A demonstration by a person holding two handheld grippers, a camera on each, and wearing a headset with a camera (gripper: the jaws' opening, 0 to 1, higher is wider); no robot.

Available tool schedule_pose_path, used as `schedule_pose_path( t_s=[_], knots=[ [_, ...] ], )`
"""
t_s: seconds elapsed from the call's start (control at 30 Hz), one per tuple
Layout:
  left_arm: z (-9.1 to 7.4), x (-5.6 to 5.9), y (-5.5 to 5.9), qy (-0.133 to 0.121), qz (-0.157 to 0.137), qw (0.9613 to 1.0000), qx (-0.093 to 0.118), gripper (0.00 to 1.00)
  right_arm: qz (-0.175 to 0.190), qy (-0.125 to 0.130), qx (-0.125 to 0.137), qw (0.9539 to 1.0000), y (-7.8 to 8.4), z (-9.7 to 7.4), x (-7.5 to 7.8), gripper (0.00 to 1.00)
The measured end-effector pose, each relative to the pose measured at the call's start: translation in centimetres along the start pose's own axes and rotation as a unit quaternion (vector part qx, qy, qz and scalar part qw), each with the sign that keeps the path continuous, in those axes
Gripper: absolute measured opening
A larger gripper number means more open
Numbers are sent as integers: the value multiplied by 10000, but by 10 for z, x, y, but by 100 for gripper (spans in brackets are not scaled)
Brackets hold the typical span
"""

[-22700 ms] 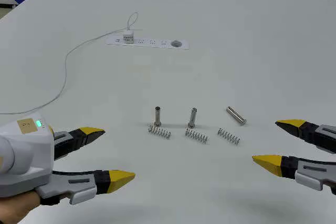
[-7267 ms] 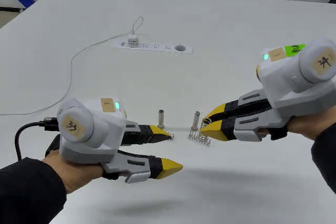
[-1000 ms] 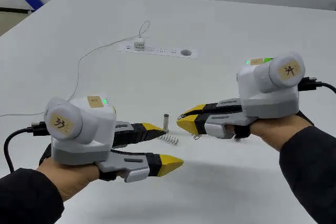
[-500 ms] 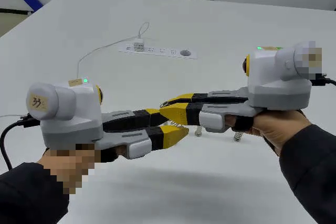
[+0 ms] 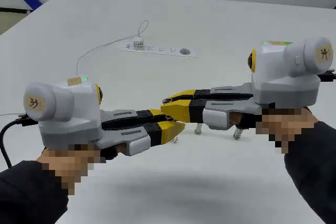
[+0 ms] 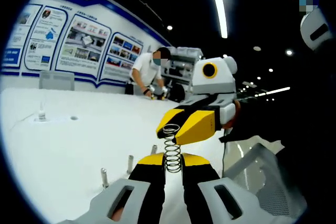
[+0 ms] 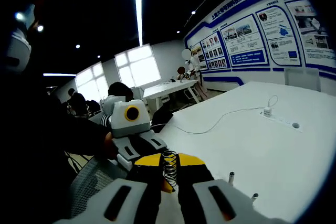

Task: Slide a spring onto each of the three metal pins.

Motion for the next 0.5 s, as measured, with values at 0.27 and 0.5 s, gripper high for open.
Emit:
schedule_pose_path(
  t_s=[0.27, 0.5],
  knots=[
    [0, 0, 1, 0, 273, 9996, -104, 11, -375, 122, -417, 9984, 4, -9, 0, 11],
    [1, 1, 5, 21, 511, 9984, -227, 12, -640, 142, -741, 9951, 9, -10, -4, 11]
  ],
)
Point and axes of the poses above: the centre of the closed fingertips' face, and the gripper's own axes: z roughly forward along the fingers, x roughly to its right, y roughly out of its underside, the point moved 2 cm from there along -z, roughly backward along the fingers, and after that the axes turned 10 degrees about -y, right-handed, at the moved point
